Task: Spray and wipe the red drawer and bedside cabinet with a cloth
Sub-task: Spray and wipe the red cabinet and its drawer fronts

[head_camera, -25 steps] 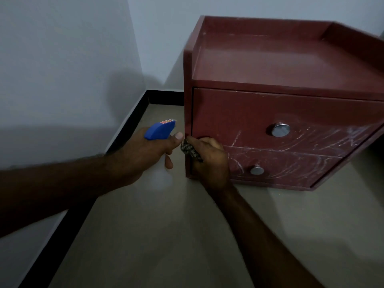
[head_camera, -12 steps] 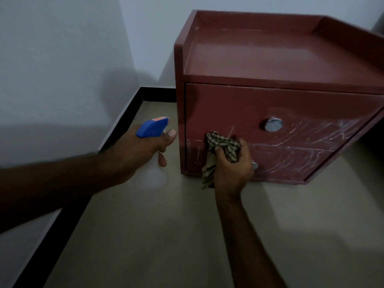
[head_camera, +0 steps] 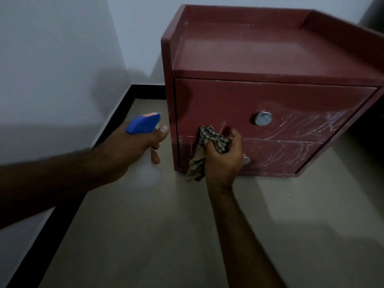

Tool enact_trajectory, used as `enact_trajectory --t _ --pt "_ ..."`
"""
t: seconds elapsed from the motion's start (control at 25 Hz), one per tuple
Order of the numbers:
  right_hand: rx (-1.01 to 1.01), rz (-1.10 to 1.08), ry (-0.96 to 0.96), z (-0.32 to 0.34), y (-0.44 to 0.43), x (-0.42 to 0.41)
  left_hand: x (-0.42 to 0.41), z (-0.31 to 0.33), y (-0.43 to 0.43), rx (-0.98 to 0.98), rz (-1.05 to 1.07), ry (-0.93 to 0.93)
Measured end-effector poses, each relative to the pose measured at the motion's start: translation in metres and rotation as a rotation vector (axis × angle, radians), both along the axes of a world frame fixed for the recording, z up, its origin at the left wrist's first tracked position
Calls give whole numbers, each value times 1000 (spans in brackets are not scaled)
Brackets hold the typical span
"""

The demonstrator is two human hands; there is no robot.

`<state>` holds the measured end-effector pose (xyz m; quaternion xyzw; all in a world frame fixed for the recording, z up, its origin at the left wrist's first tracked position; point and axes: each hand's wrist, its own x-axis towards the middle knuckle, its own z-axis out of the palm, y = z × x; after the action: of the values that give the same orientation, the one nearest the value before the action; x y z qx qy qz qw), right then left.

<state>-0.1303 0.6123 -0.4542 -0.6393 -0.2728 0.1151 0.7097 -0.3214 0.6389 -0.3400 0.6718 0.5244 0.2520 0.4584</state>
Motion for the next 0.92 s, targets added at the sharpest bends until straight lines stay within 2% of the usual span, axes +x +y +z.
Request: enact_trajectory --t 0.08,0.24,0.4,0.52,0.64,0.76,0.92 --pt "-23 28 20 0 -1 -5 2 2 -3 -4 -2 -7" --pt "82 13 303 3 2 9 3 2 -5 -28 8 -28" --pt "54 -3 397 -4 3 21 1 2 -2 -24 17 -47" --pt "19 -53 610 -20 1 23 1 0 -3 -18 -4 -38" --pt "90 -24 768 -13 5 24 0 -4 -2 -34 -13 -57" --pt "164 9 854 -9 5 22 -1 -6 -2 -25 -17 -78" --pt "148 -14 956 -9 -2 21 -4 -6 -2 -16 -29 -111"
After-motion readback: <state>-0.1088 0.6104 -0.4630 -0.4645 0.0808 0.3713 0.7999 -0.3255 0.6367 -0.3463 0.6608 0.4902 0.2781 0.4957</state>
